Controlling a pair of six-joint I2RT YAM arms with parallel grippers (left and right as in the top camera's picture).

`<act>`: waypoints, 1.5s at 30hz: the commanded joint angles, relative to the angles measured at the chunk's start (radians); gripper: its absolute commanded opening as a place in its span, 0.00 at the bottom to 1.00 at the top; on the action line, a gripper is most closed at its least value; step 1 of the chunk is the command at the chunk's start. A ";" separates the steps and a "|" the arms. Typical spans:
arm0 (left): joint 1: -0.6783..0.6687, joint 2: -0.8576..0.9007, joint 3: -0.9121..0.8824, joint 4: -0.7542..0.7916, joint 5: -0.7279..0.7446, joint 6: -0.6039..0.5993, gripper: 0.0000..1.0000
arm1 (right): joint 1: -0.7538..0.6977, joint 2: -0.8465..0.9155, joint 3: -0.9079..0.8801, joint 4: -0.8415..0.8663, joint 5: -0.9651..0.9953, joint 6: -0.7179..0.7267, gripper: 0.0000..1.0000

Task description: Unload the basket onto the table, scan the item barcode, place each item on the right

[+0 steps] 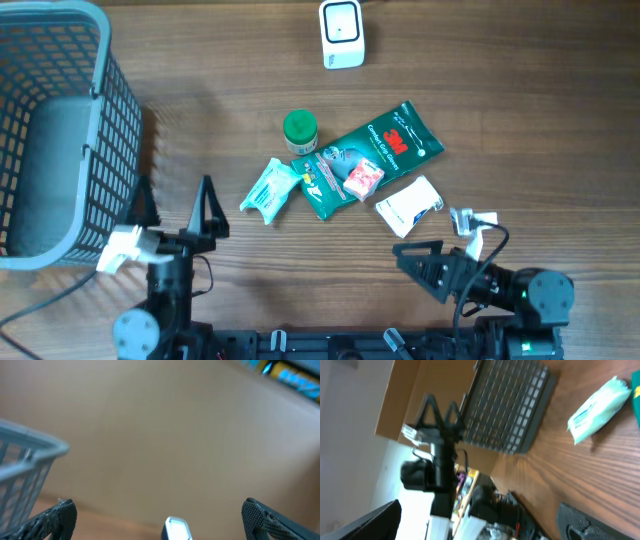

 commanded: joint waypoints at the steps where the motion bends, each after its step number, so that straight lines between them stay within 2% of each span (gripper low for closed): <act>1: 0.001 0.081 -0.035 -0.006 -0.051 -0.029 1.00 | -0.003 0.161 0.103 0.005 0.081 -0.100 0.99; 6: 0.001 0.214 -0.035 -0.004 -0.051 -0.029 1.00 | -0.001 0.457 0.352 -0.018 0.084 -0.287 1.00; 9: 0.001 0.293 -0.035 -0.005 -0.053 -0.029 1.00 | 0.020 0.615 0.526 -0.174 0.158 -0.447 1.00; 11: 0.001 0.341 -0.035 -0.004 -0.055 -0.029 1.00 | 0.066 0.724 0.671 -0.402 0.320 -0.597 0.99; 12: 0.001 0.360 -0.035 -0.003 -0.063 -0.030 1.00 | 0.109 0.782 0.758 -0.554 0.481 -0.672 0.99; 16: 0.000 0.383 -0.035 0.059 -0.014 -0.029 1.00 | 0.348 0.979 1.050 -0.904 1.070 -0.733 0.99; 17: 0.000 0.379 -0.035 0.080 0.027 -0.023 1.00 | 0.407 1.025 1.109 -0.944 1.165 -0.728 1.00; 19: 0.000 0.370 -0.035 0.140 0.218 0.111 1.00 | 0.514 1.129 1.228 -1.004 1.329 -0.727 1.00; 20: 0.000 0.365 -0.035 0.172 0.357 0.198 1.00 | 0.543 1.170 1.268 -1.017 1.381 -0.727 1.00; 21: 0.000 0.362 -0.035 0.185 0.432 0.240 1.00 | 0.560 1.205 1.295 -1.020 1.417 -0.727 0.99; 22: 0.000 0.355 -0.034 0.197 0.533 0.291 1.00 | 0.568 1.243 1.316 -1.009 1.443 -0.726 1.00; 25: 0.000 0.345 -0.034 0.192 0.635 0.320 1.00 | 0.552 1.300 1.324 -0.981 1.447 -0.726 0.99; 29: 0.003 0.344 -0.035 0.180 0.624 0.351 1.00 | 0.513 1.332 1.325 -1.006 1.468 -0.730 1.00; 33: 0.003 0.344 -0.035 0.180 0.535 0.354 1.00 | 0.507 1.289 1.361 -1.108 1.489 -0.726 1.00; 37: 0.003 0.345 -0.035 0.143 0.526 0.353 1.00 | 0.507 1.232 1.377 -1.092 1.491 -0.727 0.99; 44: 0.003 0.346 -0.035 -0.001 0.526 0.338 1.00 | 0.507 1.197 1.377 -1.088 1.423 -0.661 0.99; 45: 0.003 0.346 -0.035 -0.069 0.526 0.338 1.00 | 0.507 1.197 1.377 -1.065 1.379 -0.652 1.00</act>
